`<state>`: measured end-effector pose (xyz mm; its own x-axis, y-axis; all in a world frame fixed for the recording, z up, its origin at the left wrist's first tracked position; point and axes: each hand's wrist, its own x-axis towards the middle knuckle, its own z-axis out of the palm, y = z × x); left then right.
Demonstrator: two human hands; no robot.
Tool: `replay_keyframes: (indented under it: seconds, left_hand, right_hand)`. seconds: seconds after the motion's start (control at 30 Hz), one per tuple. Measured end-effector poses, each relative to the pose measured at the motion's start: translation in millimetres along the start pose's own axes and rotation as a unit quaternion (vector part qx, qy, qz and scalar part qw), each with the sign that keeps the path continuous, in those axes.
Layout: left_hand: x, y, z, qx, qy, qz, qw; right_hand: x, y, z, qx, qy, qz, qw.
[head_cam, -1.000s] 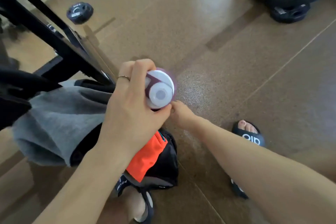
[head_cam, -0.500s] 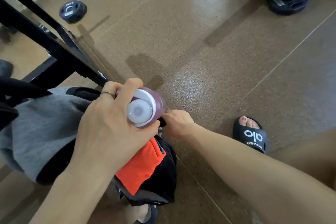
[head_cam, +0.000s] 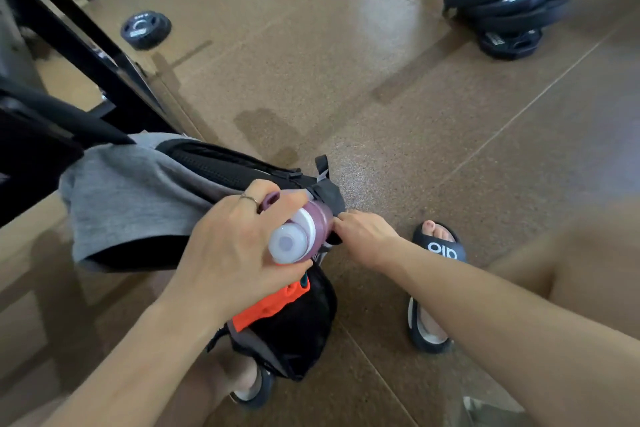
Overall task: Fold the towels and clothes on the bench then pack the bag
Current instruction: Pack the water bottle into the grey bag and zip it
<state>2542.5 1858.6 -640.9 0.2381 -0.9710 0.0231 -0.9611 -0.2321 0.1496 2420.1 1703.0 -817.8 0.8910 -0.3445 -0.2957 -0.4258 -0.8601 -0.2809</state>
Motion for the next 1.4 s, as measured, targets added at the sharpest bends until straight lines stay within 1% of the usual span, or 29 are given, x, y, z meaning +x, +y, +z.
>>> replay_keyframes:
  seconds: [0.1,0.17,0.37,0.6,0.73,0.87,1.13,1.3,1.4]
  left_hand:
    - [-2,2,6,0.004,0.011,0.027,1.000]
    - [-2,2,6,0.003,0.018,0.033,0.999]
    - [-5,8,24,0.057,-0.007,0.073,0.996]
    - [-3,-6,20,0.044,-0.011,0.079,0.996]
    - [-1,-8,27,0.043,-0.011,0.072,0.996]
    - [8,-8,34,0.048,-0.009,0.076,0.996]
    - [8,-23,50,0.053,-0.003,0.131,0.990]
    - [4,-23,53,0.008,0.025,0.189,0.982]
    - [7,-17,50,0.015,0.043,0.229,0.972]
  right_hand:
    - [-9,1,-4,0.051,-0.007,0.031,0.998]
    - [-12,-1,-5,0.063,-0.004,0.045,0.997]
    - [-14,-8,-4,0.029,0.004,0.049,0.998]
    - [-13,-8,-6,0.050,0.005,0.091,0.995]
    - [-11,-9,-3,0.056,0.001,0.076,0.995]
    - [-12,-7,-3,0.096,0.005,0.076,0.992]
    - [-13,-1,-6,0.151,0.041,0.088,0.984]
    - [-13,0,-1,0.165,0.042,0.101,0.980]
    - [-18,0,5,0.157,0.050,0.092,0.982]
